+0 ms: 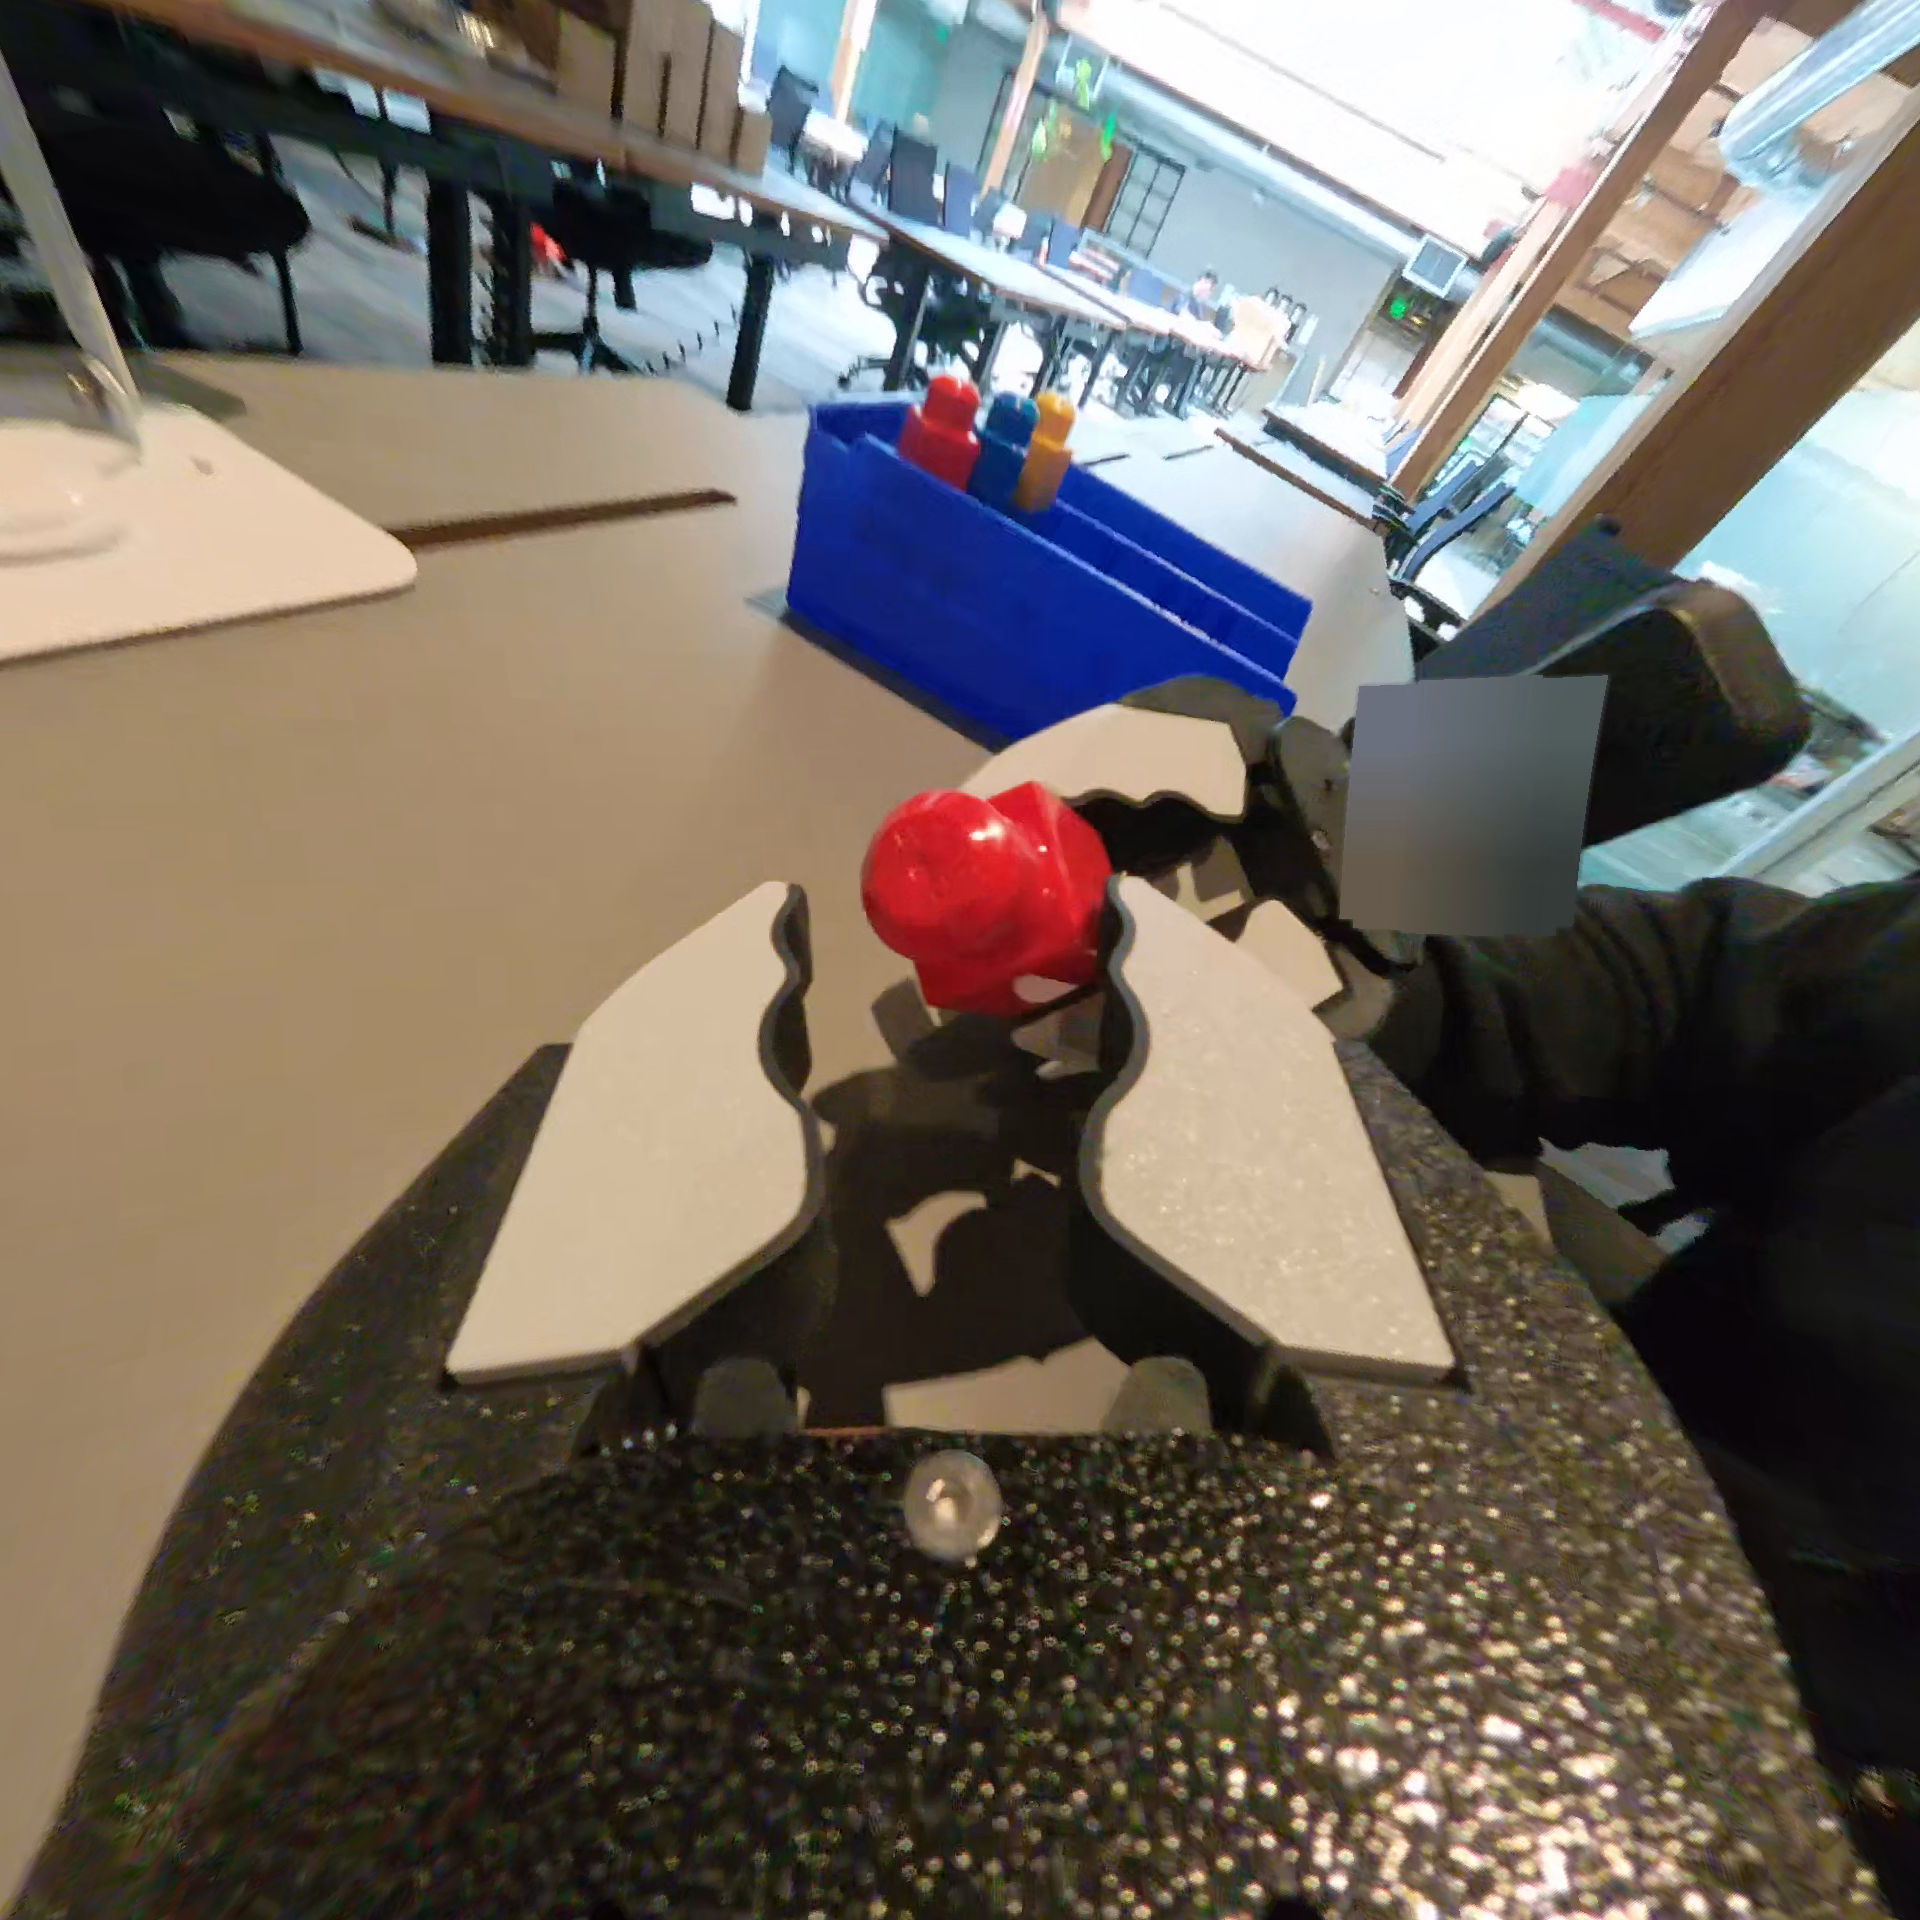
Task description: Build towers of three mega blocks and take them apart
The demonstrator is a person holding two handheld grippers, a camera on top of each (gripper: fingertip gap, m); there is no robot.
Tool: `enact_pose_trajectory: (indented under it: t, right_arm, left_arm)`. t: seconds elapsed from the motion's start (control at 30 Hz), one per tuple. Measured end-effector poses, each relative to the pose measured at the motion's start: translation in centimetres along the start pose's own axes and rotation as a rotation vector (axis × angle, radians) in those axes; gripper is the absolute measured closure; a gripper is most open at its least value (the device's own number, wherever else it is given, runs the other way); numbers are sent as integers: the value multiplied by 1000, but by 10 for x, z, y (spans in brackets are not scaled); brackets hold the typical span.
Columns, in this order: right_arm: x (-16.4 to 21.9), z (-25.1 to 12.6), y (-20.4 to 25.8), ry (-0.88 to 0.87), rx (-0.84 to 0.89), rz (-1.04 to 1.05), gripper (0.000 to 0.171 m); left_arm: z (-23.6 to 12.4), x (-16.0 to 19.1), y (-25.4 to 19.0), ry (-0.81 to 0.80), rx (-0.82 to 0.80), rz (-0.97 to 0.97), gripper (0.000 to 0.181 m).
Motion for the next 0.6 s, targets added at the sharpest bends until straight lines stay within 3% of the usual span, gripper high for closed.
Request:
enact_pose_trajectory:
  t: [0.2, 0.37, 0.5, 0.6]
  right_arm:
    - [13, 1, 6, 118, -38, -7, 133]
    - [30, -7, 26, 241, -334, 138, 114]
    - [35, -22, 28, 277, -455, 223, 119]
    - [44, -32, 30, 340, -499, 185, 118]
  left_arm:
    - [7, 11, 5, 36, -13, -18, 139]
    - [12, 29, 9, 190, -161, 244, 142]
    - [20, 50, 0, 350, -183, 431, 142]
    - [27, 64, -3, 405, -170, 424, 142]
Point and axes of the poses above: each gripper's, where its closed fingertips meet, z out along the fingers, x out of its underside, y = z × x across the jaws, the point moved 4 cm from there along -z, back along the fingers, and after that the axes turned 7 degrees about -z, right-handed, at the moved point
